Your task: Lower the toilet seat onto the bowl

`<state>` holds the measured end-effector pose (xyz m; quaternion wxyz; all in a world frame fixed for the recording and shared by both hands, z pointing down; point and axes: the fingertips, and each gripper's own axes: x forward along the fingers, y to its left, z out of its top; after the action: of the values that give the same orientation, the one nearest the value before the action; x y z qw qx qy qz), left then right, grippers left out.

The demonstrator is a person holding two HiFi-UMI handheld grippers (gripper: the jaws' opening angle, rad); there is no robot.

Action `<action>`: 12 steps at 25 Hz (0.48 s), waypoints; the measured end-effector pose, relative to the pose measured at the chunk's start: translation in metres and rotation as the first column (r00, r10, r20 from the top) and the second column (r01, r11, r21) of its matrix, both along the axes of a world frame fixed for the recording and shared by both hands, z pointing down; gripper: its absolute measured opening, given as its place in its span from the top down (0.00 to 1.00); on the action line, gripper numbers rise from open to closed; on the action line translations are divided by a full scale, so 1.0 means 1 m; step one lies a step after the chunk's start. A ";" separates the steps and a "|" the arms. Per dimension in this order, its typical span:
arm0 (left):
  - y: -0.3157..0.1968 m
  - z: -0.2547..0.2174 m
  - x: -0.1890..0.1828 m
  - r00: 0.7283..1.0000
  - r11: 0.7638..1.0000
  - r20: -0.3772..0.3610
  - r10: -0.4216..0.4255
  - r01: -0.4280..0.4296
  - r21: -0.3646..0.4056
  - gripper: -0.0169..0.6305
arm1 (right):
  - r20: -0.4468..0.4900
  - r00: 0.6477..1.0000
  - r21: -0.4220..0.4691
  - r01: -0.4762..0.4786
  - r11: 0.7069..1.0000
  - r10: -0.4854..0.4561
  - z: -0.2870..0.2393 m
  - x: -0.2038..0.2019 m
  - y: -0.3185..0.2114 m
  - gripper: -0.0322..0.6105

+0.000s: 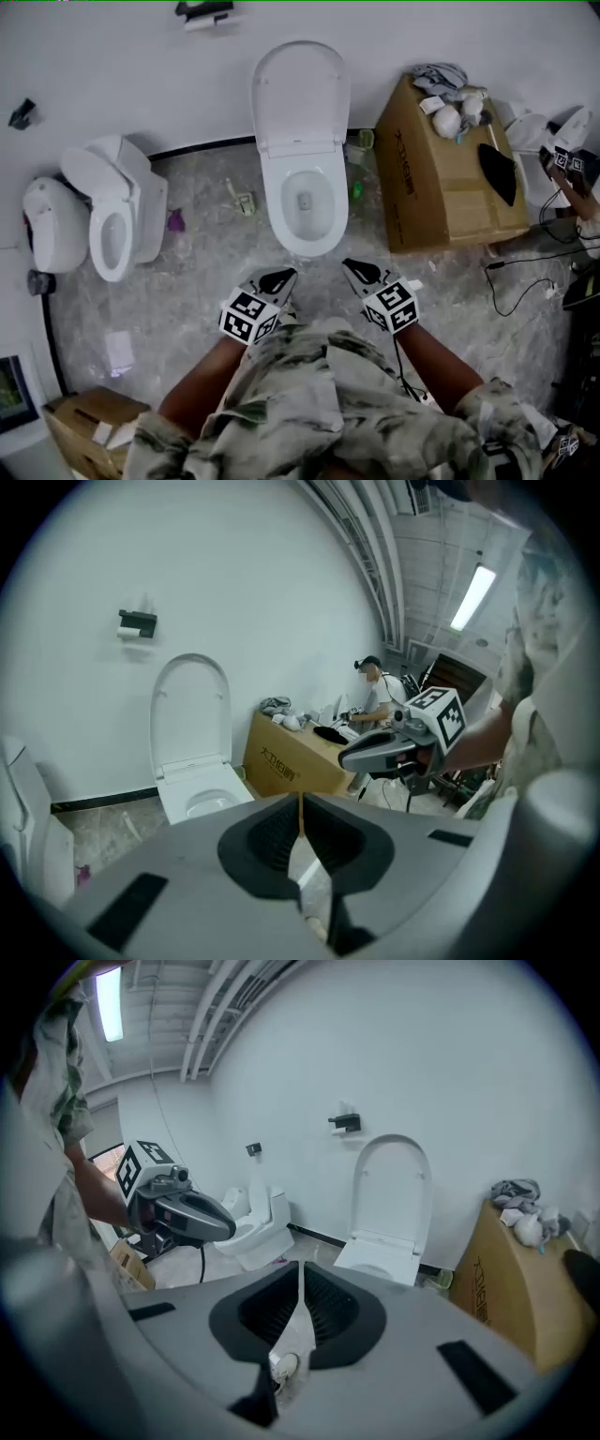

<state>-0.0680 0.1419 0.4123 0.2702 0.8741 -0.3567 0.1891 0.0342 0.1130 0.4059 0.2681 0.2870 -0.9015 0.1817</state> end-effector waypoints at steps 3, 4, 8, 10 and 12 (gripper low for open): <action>0.027 -0.023 0.025 1.000 0.999 -0.027 -0.014 0.015 0.031 0.92 | 0.017 0.999 0.017 0.034 0.999 -0.035 -0.019 0.025 0.027 0.89; 0.037 -0.028 0.032 1.000 0.999 -0.014 -0.017 0.017 0.045 0.92 | 0.025 0.999 0.021 0.040 0.999 -0.040 -0.023 0.034 0.037 0.89; 0.070 -0.042 0.050 0.998 0.996 0.032 -0.049 0.047 0.076 0.93 | 0.039 0.998 0.050 0.046 0.998 -0.048 -0.039 0.066 0.068 0.89; 0.085 -0.051 0.057 0.997 0.995 0.010 -0.070 0.070 0.067 0.93 | 0.049 0.997 0.061 0.056 0.997 -0.059 -0.047 0.076 0.082 0.89; 0.102 -0.058 0.064 0.996 0.994 -0.001 -0.085 0.085 0.063 0.93 | 0.049 0.996 0.076 0.072 0.994 -0.076 -0.054 0.084 0.099 0.89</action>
<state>-0.0038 0.2439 0.3540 0.2502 0.8659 -0.3997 0.1668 0.1181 0.2121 0.3514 0.2404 0.2586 -0.9242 0.1452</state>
